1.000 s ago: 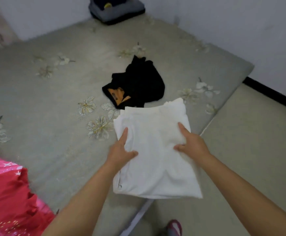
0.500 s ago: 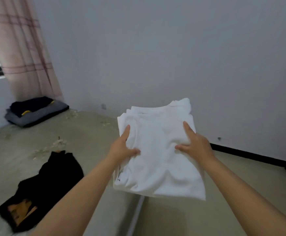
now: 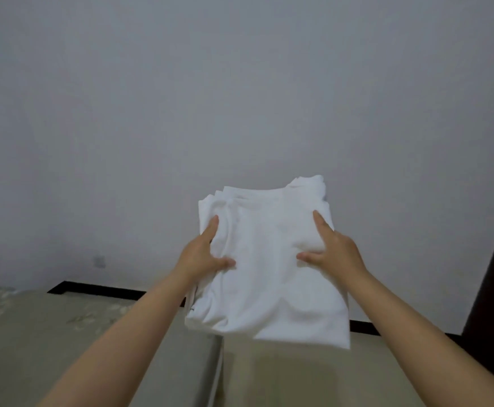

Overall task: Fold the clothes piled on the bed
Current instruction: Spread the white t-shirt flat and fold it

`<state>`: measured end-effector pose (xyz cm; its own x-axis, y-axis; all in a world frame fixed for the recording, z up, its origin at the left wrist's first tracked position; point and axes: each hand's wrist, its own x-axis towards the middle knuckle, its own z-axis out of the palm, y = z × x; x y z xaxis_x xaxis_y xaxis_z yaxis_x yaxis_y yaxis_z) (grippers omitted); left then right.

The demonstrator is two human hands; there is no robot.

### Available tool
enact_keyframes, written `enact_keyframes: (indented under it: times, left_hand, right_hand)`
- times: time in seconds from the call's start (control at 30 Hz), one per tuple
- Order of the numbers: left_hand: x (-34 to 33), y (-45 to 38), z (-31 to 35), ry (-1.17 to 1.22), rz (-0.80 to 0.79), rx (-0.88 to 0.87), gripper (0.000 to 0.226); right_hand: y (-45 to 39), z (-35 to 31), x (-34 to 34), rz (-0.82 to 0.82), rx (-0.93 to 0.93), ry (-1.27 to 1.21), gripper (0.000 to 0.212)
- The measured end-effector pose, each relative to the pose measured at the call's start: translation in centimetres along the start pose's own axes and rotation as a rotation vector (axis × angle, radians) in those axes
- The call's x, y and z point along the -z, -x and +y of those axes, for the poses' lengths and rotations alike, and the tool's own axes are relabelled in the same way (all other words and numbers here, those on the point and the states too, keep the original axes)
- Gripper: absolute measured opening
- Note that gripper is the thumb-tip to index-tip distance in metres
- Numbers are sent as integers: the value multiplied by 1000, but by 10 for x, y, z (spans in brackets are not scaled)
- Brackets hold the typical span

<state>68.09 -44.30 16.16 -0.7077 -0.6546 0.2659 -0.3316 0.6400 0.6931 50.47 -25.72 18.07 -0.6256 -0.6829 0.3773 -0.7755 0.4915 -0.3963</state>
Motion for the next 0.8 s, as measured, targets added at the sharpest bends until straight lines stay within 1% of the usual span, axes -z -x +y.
enact_keyframes:
  times: [0.1, 0.23, 0.33, 0.47, 0.63, 0.8]
  left_hand:
    - [-22, -69, 6, 7, 17, -44, 105]
    - [-53, -164, 5, -59, 25, -74, 105]
    - [-77, -226, 0, -75, 61, -60, 106]
    - [-106, -299, -11, -60, 105, 6, 107]
    - [-116, -380, -40, -87, 172, 124, 108]
    - [-103, -452, -102, -112, 264, 242, 110]
  right_hand:
    - [-60, 29, -2, 36, -15, 0, 96]
    - [-145, 66, -21, 55, 20, 1, 96]
    - [-210, 99, -39, 44, 63, -24, 97]
    - [-302, 139, -66, -4, 114, -104, 98]
    - [-412, 148, -115, -114, 213, -190, 95]
    - [-509, 124, -183, -188, 337, -308, 94]
